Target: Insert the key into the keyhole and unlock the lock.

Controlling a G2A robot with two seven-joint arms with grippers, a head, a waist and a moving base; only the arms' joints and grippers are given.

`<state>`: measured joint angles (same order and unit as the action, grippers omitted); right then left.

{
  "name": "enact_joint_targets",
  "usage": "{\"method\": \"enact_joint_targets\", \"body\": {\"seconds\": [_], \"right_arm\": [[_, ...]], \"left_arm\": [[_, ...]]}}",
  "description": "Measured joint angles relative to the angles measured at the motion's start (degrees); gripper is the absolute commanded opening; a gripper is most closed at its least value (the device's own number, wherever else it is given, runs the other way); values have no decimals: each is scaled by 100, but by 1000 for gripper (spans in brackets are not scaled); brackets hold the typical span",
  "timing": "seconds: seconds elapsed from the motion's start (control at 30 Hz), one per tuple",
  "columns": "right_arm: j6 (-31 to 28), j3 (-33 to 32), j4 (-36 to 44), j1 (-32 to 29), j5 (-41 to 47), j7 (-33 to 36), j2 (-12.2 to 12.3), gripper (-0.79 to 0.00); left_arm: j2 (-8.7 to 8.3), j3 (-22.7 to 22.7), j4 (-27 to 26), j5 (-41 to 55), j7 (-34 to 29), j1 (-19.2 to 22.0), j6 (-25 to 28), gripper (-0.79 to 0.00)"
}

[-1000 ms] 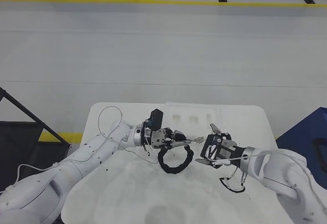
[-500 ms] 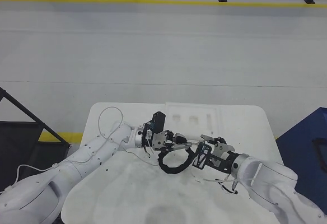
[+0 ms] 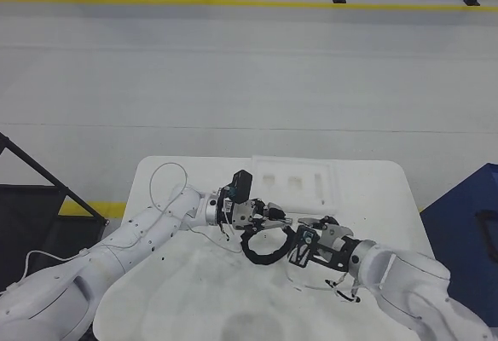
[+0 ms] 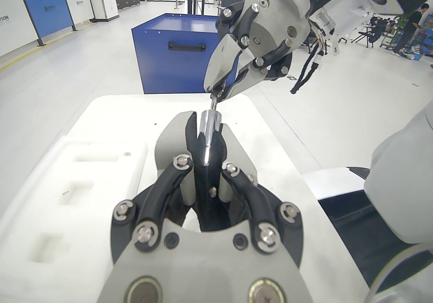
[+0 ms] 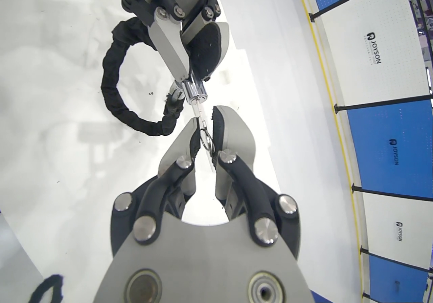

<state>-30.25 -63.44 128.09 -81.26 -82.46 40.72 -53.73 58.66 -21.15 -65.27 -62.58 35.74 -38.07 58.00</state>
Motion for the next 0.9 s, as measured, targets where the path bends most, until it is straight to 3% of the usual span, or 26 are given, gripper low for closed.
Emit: {"method": "enact_joint_targets", "body": {"seconds": [0.33, 0.53, 0.57, 0.6, 0.9], "right_arm": [[-339, -474, -764, 297, 2553, -70, -29, -785], [-634, -577, -1271, 589, 4051, 336, -13, -785], [-661, -593, -1317, 651, 4239, 430, -7, -462], [-674, -603, -1343, 685, 4348, 489, -3, 0], [-872, -824, -1563, 700, 5539, 855, 76, 0]], "left_arm": [[-4, 1, -33, -101, 70, -9, 0, -785], [1, 13, -41, -204, 112, -22, 0, -785], [2, 10, -27, -230, 114, -25, 0, -785], [3, 4, -11, -255, 108, -27, 0, -785], [33, -178, 241, -556, -335, -183, -299, -785]]}}
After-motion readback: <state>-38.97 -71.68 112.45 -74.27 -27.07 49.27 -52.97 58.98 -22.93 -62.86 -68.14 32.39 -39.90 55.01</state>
